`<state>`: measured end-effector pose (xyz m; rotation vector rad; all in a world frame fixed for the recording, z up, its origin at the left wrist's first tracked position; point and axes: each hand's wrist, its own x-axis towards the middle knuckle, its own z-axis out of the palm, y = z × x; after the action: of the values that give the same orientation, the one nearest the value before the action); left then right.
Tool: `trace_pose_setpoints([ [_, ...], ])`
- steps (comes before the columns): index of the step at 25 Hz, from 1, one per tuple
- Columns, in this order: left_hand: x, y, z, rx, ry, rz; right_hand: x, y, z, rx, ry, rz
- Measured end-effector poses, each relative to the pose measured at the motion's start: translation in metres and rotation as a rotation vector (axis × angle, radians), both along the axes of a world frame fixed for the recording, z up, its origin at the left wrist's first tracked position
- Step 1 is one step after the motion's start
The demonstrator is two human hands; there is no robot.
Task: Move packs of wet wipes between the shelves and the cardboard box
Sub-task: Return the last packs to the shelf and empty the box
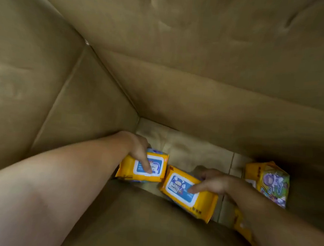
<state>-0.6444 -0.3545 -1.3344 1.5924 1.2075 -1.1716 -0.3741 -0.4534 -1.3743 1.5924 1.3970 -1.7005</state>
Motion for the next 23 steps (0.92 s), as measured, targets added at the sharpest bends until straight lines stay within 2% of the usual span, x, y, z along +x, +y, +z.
trace_pose_setpoints([
  [4, 0.0, 0.002, 0.057, 0.027, -0.044, 0.221, 0.019, 0.015, 0.064, 0.072, -0.002, -0.163],
  [7, -0.002, -0.013, 0.14, 0.067, -0.113, 0.394, 0.037, 0.01, 0.156, 0.07, 0.031, -0.313],
  [14, -0.004, -0.057, 0.412, 0.116, -0.346, 0.757, 0.061, -0.035, 0.435, 0.054, 0.216, -0.592],
  [18, 0.0, -0.076, 0.569, 0.16, -0.527, 0.972, 0.067, -0.062, 0.592, 0.15, 0.374, -0.758],
  [23, 0.021, -0.088, 0.735, 0.257, -0.762, 1.3, 0.077, -0.08, 0.757, 0.346, 0.579, -0.994],
])
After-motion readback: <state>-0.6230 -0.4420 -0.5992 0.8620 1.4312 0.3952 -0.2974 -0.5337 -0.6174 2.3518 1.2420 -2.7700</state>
